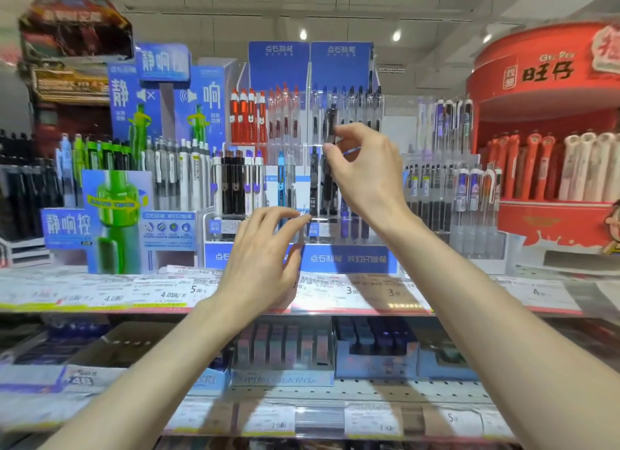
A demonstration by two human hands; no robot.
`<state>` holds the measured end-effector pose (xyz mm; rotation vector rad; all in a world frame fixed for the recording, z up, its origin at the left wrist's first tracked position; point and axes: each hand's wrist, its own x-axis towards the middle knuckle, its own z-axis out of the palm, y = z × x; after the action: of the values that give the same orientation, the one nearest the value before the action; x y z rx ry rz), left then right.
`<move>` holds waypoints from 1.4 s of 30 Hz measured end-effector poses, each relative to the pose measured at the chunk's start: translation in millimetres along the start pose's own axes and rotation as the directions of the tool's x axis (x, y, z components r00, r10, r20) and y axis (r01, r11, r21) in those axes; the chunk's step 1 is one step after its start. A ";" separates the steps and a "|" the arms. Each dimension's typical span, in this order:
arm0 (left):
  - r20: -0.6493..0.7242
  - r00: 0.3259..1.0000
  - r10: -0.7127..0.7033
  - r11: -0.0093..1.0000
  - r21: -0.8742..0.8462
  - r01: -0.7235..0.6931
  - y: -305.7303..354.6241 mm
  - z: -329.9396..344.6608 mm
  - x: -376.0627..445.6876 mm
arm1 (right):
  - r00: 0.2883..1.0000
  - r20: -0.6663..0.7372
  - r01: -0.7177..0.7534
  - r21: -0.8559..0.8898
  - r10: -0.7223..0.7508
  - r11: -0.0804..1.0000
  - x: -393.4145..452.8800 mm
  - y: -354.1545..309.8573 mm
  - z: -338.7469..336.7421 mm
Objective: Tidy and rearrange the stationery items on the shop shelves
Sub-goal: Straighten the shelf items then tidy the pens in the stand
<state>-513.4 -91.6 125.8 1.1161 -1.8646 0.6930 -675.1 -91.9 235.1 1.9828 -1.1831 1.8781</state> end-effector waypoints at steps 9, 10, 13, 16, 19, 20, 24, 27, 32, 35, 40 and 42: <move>-0.003 1.000 -0.016 1.000 -0.025 0.016 2.5 0.5 -1.2 | 0.999 0.037 0.013 -0.061 -0.011 0.998 0.6 -4.3 4.5; -0.003 1.000 -0.016 1.000 -0.025 0.016 2.6 0.5 -1.5 | 0.999 0.038 0.012 -0.056 -0.010 0.998 0.9 -4.8 4.7; 0.002 1.000 -0.017 1.000 -0.023 0.017 2.5 0.5 -2.3 | 0.999 0.036 0.013 -0.049 -0.011 0.999 0.7 -6.2 5.5; -0.002 1.000 -0.017 1.000 -0.024 0.017 2.7 0.5 -2.7 | 0.998 0.055 0.012 -0.073 -0.008 0.997 -1.5 -4.7 7.4; -0.008 1.000 -0.018 0.999 -0.027 0.018 3.4 0.9 -3.2 | 0.996 0.078 -0.025 -0.087 0.032 0.996 -3.2 -0.2 10.5; -0.009 1.000 -0.019 0.999 -0.028 0.019 3.3 1.0 -3.3 | 0.996 0.085 -0.032 -0.102 0.041 0.994 -3.3 1.2 11.4; -0.011 1.000 -0.020 0.999 -0.035 0.020 2.8 0.4 -3.3 | 0.990 0.125 -0.039 -0.230 0.069 0.972 -2.3 6.6 15.2; -0.005 1.000 -0.024 0.999 -0.037 0.024 3.4 0.1 -2.3 | 0.984 0.160 -0.029 -0.317 0.084 0.948 -2.6 7.7 14.1; 0.000 1.000 -0.029 0.999 -0.031 0.029 4.9 -0.2 -2.5 | 0.982 0.170 -0.006 -0.391 0.079 0.921 -9.4 10.6 13.2; -0.001 0.999 -0.033 0.999 -0.032 0.033 4.9 -0.7 -2.8 | 0.986 0.148 -0.013 -0.419 0.082 0.908 -12.3 9.9 15.1; 0.017 0.999 -0.039 0.998 -0.050 0.040 5.8 -3.0 -3.1 | 0.981 0.165 -0.031 -0.397 0.105 0.917 -19.6 11.1 11.3; 0.029 0.999 -0.034 0.997 -0.075 0.036 5.2 -3.9 -4.3 | 0.974 0.193 -0.044 -0.334 0.115 0.942 -26.2 12.5 7.1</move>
<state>-515.5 -84.4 123.8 1.1118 -1.8750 0.5851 -674.8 -93.6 205.3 2.0031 -1.5401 1.4096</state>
